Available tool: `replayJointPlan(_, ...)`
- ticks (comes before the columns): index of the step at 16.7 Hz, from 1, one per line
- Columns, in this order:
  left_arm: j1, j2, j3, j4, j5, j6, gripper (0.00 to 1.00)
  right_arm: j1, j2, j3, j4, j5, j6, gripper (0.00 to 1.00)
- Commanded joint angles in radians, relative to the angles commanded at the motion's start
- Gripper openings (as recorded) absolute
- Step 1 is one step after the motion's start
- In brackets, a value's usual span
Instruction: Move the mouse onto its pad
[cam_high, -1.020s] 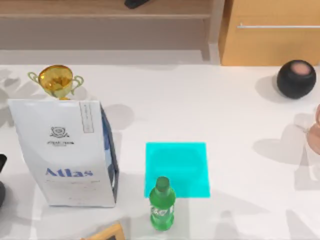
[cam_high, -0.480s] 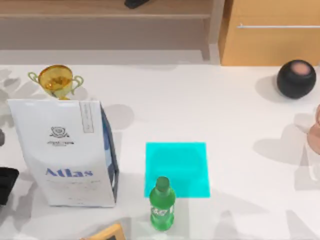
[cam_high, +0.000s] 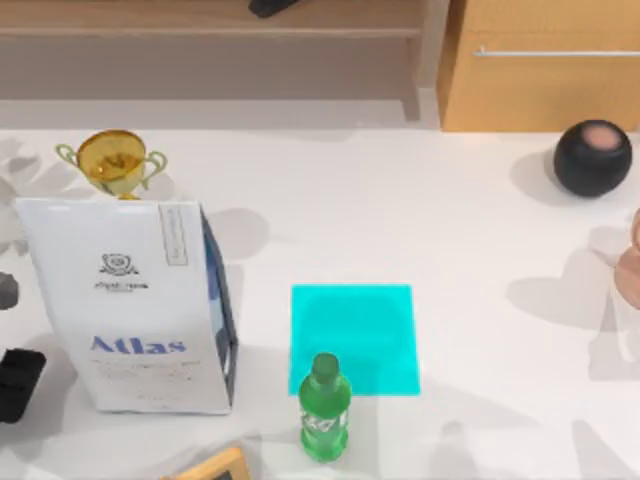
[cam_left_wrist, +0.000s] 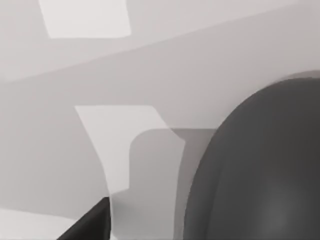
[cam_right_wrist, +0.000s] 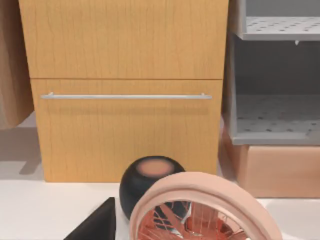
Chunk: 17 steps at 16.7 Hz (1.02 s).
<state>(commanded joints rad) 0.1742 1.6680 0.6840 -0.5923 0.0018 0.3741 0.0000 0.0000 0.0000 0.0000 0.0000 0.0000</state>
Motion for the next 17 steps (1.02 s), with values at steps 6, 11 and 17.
replayJointPlan(6,0.000,0.000,0.000,0.000,0.000,0.000,0.70,0.000,0.000,0.000,0.000,0.000,0.000,1.00)
replayJointPlan(11,0.000,0.000,0.000,0.000,0.000,0.000,0.32,0.000,0.000,0.000,0.000,0.000,0.000,1.00)
replayJointPlan(17,0.000,0.000,0.000,0.000,0.000,0.000,0.00,0.000,0.000,0.000,0.000,0.000,0.000,1.00)
